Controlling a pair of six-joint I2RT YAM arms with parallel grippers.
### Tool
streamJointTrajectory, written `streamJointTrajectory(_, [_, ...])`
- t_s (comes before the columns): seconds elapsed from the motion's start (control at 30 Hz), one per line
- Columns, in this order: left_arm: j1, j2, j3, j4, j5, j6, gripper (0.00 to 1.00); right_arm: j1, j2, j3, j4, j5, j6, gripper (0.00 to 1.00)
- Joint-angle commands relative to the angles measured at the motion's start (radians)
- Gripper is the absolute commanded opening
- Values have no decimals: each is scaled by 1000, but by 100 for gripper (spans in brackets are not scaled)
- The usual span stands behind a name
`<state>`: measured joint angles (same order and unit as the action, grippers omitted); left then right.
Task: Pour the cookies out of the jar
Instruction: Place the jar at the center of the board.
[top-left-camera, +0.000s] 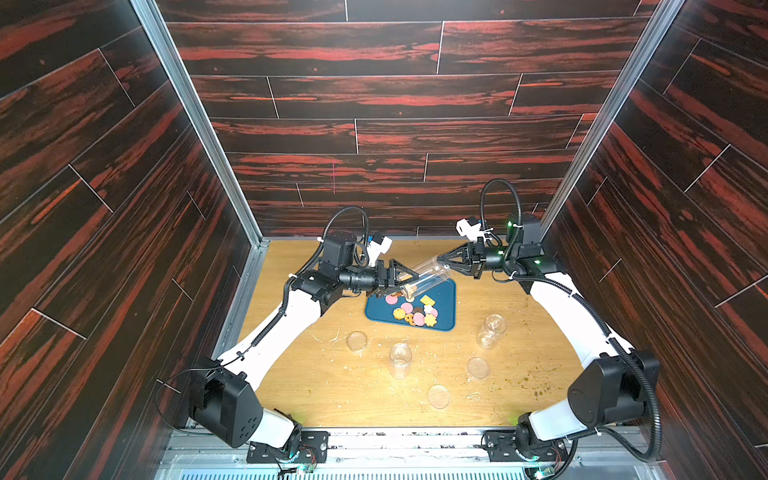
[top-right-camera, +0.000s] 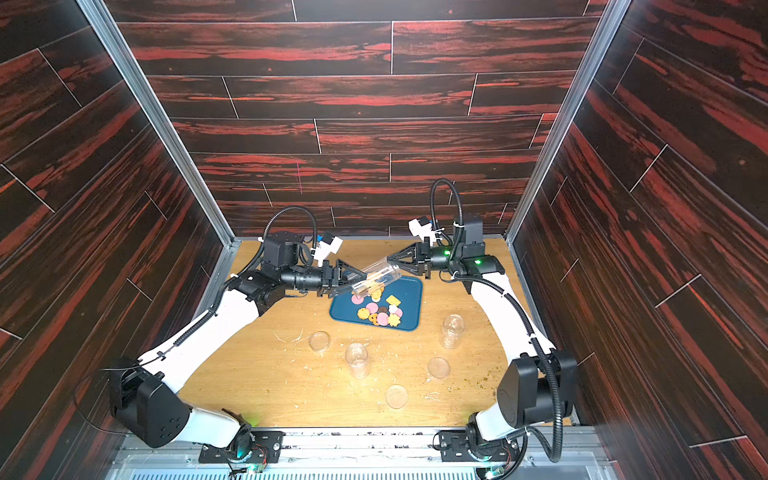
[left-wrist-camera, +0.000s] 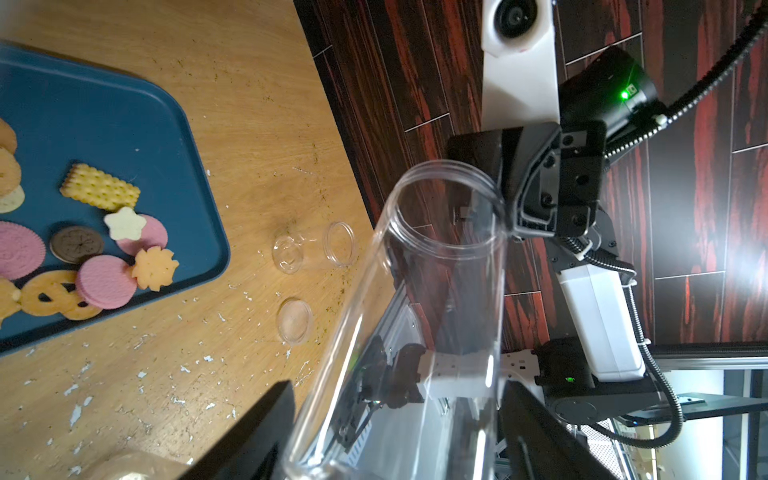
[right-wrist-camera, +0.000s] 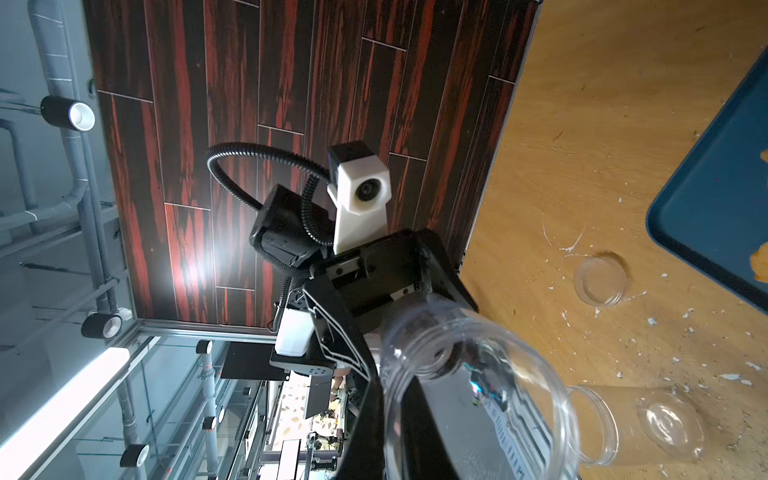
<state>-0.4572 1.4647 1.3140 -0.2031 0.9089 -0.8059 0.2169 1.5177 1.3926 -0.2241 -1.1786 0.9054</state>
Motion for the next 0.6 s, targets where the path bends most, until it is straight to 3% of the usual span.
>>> streamJointTrajectory(0.0, [13, -29, 8, -1, -7, 26, 90, -15, -33, -20, -36, 22, -25, 0])
streamJointTrajectory(0.03, [19, -32, 12, -27, -21, 42, 99, -23, -37, -15, -68, 31, -47, 0])
streamJointTrajectory(0.17, [55, -49, 20, -134, -82, 106, 100, -55, -34, 75, -328, 144, -215, 0])
streamJointTrajectory(0.33, [78, -64, 52, -328, -221, 239, 100, -59, 31, 281, -734, 497, -472, 0])
streamJointTrajectory(0.57, [81, -87, 66, -438, -336, 314, 100, -33, 71, 306, -853, 873, -526, 0])
